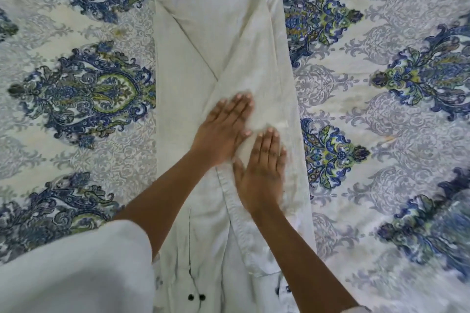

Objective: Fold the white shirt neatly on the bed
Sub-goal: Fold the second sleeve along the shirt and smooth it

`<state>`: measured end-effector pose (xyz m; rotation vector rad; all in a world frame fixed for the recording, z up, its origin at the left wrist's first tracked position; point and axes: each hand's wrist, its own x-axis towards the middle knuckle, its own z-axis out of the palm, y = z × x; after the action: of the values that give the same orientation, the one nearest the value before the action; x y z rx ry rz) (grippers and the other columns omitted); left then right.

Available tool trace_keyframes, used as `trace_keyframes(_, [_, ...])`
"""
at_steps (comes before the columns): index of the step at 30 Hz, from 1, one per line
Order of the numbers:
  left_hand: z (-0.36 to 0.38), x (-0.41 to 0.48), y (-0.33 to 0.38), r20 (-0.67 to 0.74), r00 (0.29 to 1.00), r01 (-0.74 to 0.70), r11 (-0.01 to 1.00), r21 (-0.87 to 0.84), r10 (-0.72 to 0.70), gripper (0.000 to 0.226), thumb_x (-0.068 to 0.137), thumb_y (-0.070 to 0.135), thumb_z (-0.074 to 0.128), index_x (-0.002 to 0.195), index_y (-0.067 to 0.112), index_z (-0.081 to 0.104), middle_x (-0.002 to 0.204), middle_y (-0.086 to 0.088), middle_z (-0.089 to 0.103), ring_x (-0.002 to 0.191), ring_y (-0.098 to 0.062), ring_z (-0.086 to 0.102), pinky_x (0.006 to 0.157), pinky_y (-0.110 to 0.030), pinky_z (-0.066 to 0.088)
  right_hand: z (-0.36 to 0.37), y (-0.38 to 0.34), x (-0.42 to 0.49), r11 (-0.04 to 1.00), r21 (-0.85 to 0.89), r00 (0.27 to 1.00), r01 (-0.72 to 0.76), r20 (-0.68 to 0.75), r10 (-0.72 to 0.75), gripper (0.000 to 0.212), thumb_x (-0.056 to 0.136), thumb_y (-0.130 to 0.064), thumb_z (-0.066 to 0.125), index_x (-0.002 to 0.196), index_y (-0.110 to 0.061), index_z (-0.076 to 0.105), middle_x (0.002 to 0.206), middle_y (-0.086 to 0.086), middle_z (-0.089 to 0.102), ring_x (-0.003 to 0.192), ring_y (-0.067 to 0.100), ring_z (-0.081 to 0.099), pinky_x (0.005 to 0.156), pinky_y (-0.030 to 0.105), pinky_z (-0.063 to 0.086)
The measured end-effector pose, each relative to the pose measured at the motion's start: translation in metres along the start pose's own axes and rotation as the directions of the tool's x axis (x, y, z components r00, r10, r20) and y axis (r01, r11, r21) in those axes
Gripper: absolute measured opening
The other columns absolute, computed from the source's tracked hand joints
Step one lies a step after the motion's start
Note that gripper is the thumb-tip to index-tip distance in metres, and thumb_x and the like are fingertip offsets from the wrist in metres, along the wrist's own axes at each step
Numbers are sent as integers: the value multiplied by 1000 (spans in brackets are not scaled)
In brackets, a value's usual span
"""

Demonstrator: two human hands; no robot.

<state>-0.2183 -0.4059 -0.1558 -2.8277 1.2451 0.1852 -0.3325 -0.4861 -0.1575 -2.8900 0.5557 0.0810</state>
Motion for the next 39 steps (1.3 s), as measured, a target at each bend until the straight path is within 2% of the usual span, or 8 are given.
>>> trace_keyframes(7, [0,-16,4,25,966,258,963,-79,-256,72,92,51,3,148,6,1,158,-12,1,146,-25,1,116,-36,-6,-1,55,-90,998,-43,999,-49,17,50,76,90,-53,35,140,4,33,150,21,29,140,31,25,114,46,19])
trace_keyframes(11, [11,-58,64,13,998,-52,995,-81,53,62,97,44,17,147,7,20,154,-11,24,143,-27,23,116,-39,11,-2,44,-94,998,-17,998,-55,4,55,78,89,-54,37,141,4,28,149,23,29,141,32,20,116,44,11])
trace_keyframes(16, [19,-80,75,21,988,153,981,-123,-152,62,98,44,14,147,5,18,155,-14,20,144,-27,19,117,-40,11,2,69,-137,1000,-21,995,-8,98,10,82,90,-60,34,145,0,23,154,16,18,144,26,14,117,42,11])
trace_keyframes(20, [22,-124,126,55,998,26,985,-172,-17,61,96,42,24,146,6,22,153,-10,28,141,-25,28,115,-40,24,-6,84,-166,998,-64,993,-16,112,23,80,93,-60,22,142,3,29,151,20,25,142,29,18,117,42,4])
trace_keyframes(28, [26,-183,149,131,991,-1,993,-115,16,53,99,38,19,149,19,16,157,-5,14,145,-26,14,115,-43,15,-7,120,-204,976,-139,962,169,240,-133,72,95,-55,24,147,-5,20,154,13,22,143,24,17,115,50,15])
trace_keyframes(33, [-4,-229,165,203,974,-75,989,-126,100,51,93,36,29,140,22,40,147,0,41,138,-19,35,113,-47,17,-34,137,-224,964,-102,944,244,252,-212,62,98,-44,12,142,-5,31,149,15,35,144,24,11,111,52,12])
trace_keyframes(35, [-29,-234,157,165,986,1,978,-206,34,48,92,32,30,133,17,50,136,2,54,129,-18,47,111,-48,30,-52,139,-203,949,-84,941,305,181,-286,49,96,-28,16,136,-5,32,141,17,45,137,28,32,108,53,21])
trace_keyframes(39, [-47,-240,90,61,918,394,879,-270,-392,47,86,5,41,133,6,48,137,-13,51,127,-30,48,107,-42,31,-64,156,-124,917,-62,916,394,109,-386,62,64,3,54,126,1,46,129,26,54,116,41,53,94,53,45])
